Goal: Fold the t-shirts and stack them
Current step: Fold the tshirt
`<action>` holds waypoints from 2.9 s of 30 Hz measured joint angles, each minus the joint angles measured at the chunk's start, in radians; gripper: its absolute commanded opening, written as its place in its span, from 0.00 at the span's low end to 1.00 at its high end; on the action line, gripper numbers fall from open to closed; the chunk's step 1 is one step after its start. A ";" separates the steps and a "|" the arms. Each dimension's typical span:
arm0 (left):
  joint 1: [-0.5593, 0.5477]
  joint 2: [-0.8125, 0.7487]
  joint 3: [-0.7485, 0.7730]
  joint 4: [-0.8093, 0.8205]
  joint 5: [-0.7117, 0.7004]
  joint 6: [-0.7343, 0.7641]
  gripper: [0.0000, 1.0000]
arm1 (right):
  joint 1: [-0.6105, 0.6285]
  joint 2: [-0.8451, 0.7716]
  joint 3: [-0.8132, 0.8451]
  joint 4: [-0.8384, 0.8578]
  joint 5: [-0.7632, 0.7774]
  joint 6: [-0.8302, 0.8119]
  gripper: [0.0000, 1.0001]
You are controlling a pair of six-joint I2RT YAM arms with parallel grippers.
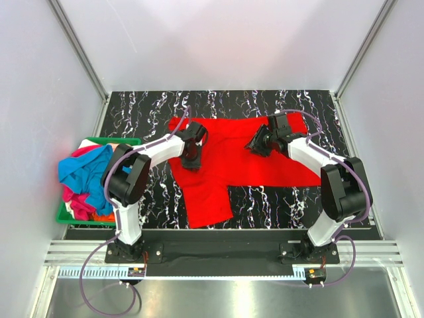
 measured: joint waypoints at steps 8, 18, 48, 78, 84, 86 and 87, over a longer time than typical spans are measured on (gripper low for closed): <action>0.000 0.000 0.022 -0.011 -0.010 0.015 0.00 | 0.000 0.000 0.000 0.001 0.006 0.000 0.41; 0.005 0.002 0.134 -0.061 -0.022 0.016 0.00 | 0.001 0.011 0.020 0.003 0.006 0.000 0.41; 0.402 0.333 0.556 -0.011 0.531 -0.148 0.00 | 0.303 0.520 0.525 0.076 0.223 0.072 0.44; 0.412 0.268 0.537 0.028 0.484 -0.169 0.00 | 0.318 0.524 0.600 0.078 0.336 0.018 0.00; 0.412 0.249 0.529 0.029 0.478 -0.166 0.00 | 0.318 0.488 0.591 0.078 0.329 -0.007 0.00; 0.412 0.237 0.507 0.030 0.476 -0.166 0.00 | 0.317 0.486 0.585 0.075 0.320 -0.017 0.00; 0.412 0.231 0.493 0.027 0.475 -0.166 0.00 | 0.317 0.486 0.584 0.069 0.312 -0.022 0.01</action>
